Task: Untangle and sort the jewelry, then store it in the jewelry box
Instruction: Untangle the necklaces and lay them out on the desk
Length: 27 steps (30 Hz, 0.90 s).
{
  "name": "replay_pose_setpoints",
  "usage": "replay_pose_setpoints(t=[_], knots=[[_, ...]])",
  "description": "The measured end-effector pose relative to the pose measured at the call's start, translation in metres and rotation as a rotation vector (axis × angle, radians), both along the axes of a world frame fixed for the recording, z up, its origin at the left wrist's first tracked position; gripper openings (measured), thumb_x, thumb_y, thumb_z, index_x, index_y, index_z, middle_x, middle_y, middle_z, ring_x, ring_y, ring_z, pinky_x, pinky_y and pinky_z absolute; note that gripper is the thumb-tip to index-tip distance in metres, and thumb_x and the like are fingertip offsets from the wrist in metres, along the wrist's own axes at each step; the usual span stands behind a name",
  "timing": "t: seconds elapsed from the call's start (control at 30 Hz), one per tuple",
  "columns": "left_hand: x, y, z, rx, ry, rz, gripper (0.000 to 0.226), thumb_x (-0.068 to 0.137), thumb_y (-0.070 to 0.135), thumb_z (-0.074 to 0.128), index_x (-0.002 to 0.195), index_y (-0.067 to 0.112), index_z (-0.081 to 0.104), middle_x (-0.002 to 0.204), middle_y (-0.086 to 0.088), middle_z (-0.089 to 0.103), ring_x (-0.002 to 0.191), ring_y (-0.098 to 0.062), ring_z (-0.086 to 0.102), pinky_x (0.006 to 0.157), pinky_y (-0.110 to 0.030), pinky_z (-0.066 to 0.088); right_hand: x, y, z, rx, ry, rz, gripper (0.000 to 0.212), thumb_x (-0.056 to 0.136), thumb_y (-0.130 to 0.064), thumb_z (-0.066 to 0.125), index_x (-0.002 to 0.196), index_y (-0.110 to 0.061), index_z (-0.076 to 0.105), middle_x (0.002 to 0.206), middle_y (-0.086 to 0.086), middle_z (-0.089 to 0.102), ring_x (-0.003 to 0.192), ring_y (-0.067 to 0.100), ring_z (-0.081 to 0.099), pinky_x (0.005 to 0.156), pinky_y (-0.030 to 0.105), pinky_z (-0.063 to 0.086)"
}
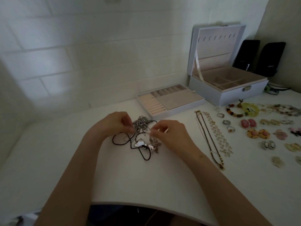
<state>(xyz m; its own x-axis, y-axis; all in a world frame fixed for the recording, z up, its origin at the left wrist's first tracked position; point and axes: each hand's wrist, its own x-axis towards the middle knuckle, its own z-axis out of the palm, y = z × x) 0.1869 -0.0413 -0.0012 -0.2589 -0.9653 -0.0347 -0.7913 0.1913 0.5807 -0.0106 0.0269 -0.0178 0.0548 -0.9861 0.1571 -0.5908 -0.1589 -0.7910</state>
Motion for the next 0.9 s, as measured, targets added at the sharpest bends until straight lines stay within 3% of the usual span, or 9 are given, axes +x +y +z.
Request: replay_pose_setpoints(t=[0.07,0.17,0.23,0.4,0.53,0.6,0.73,0.9], knots=[[-0.009,-0.002,-0.004,-0.108,0.050,0.089,0.026,0.076,0.030,0.077,0.092,0.020,0.059,0.087,0.004,0.059,0.076,-0.007,0.054,0.064,-0.021,0.041,0.002,-0.006,0.001,-0.041,0.006,-0.078,0.010,0.088,-0.033,0.065,0.094,-0.026,0.066,0.081,-0.008,0.059,0.076,0.007,0.056,0.066,0.021,0.040],[-0.019,-0.006,-0.010,-0.148,-0.010,0.070,0.025,0.078,0.026,0.076,0.096,0.016,0.061,0.095,-0.003,0.058,0.078,-0.012,0.055,0.065,-0.020,0.042,0.010,-0.015,0.000,0.030,0.161,-0.077,0.037,0.091,-0.031,0.059,0.127,-0.027,0.052,0.110,0.002,0.059,0.101,0.019,0.058,0.081,0.029,0.043],[-0.019,-0.007,-0.011,-0.151,-0.044,0.051,0.020,0.079,0.022,0.075,0.089,0.014,0.060,0.094,-0.003,0.056,0.076,-0.012,0.054,0.062,-0.017,0.040,0.017,-0.019,0.001,0.064,0.243,-0.067,0.044,0.092,-0.030,0.057,0.133,-0.024,0.044,0.117,0.003,0.058,0.108,0.021,0.055,0.081,0.029,0.041],[-0.014,-0.007,-0.012,-0.164,-0.007,0.060,0.016,0.083,0.021,0.070,0.080,0.015,0.056,0.085,0.003,0.055,0.078,-0.012,0.053,0.063,-0.017,0.039,0.022,-0.018,-0.002,0.007,0.277,-0.086,0.017,0.091,-0.021,0.056,0.104,-0.023,0.067,0.108,-0.002,0.064,0.101,0.016,0.057,0.076,0.026,0.041],[-0.013,-0.004,-0.007,-0.158,0.294,0.126,0.012,0.085,0.015,0.066,0.079,0.013,0.056,0.084,-0.003,0.063,0.076,-0.013,0.059,0.066,-0.023,0.050,0.018,-0.014,-0.001,0.033,0.226,-0.007,0.011,0.087,-0.023,0.063,0.093,-0.026,0.072,0.097,-0.006,0.068,0.092,0.011,0.060,0.074,0.024,0.044],[-0.015,-0.002,-0.003,-0.132,0.439,0.150,0.012,0.087,0.009,0.063,0.079,0.011,0.055,0.085,-0.009,0.064,0.076,-0.015,0.063,0.061,-0.018,0.053,0.016,-0.014,0.000,0.050,0.194,0.041,0.010,0.085,-0.022,0.065,0.089,-0.027,0.073,0.089,-0.008,0.066,0.083,0.009,0.059,0.068,0.022,0.043],[-0.019,0.003,0.002,-0.043,0.620,0.160,0.009,0.090,0.005,0.059,0.083,0.005,0.054,0.082,-0.012,0.065,0.064,-0.009,0.067,0.059,-0.016,0.054,0.014,-0.016,0.000,-0.015,-0.134,-0.040,0.007,0.083,-0.016,0.068,0.086,-0.022,0.069,0.072,-0.008,0.057,0.062,0.005,0.051,0.062,0.020,0.041],[-0.026,0.007,0.006,0.003,0.682,0.070,0.007,0.091,0.009,0.059,0.084,0.006,0.057,0.080,-0.008,0.066,0.066,-0.008,0.065,0.068,-0.021,0.055,0.019,-0.015,-0.002,-0.064,-0.266,-0.060,0.016,0.084,-0.027,0.070,0.098,-0.022,0.063,0.084,-0.007,0.063,0.065,0.001,0.055,0.057,0.011,0.042]])
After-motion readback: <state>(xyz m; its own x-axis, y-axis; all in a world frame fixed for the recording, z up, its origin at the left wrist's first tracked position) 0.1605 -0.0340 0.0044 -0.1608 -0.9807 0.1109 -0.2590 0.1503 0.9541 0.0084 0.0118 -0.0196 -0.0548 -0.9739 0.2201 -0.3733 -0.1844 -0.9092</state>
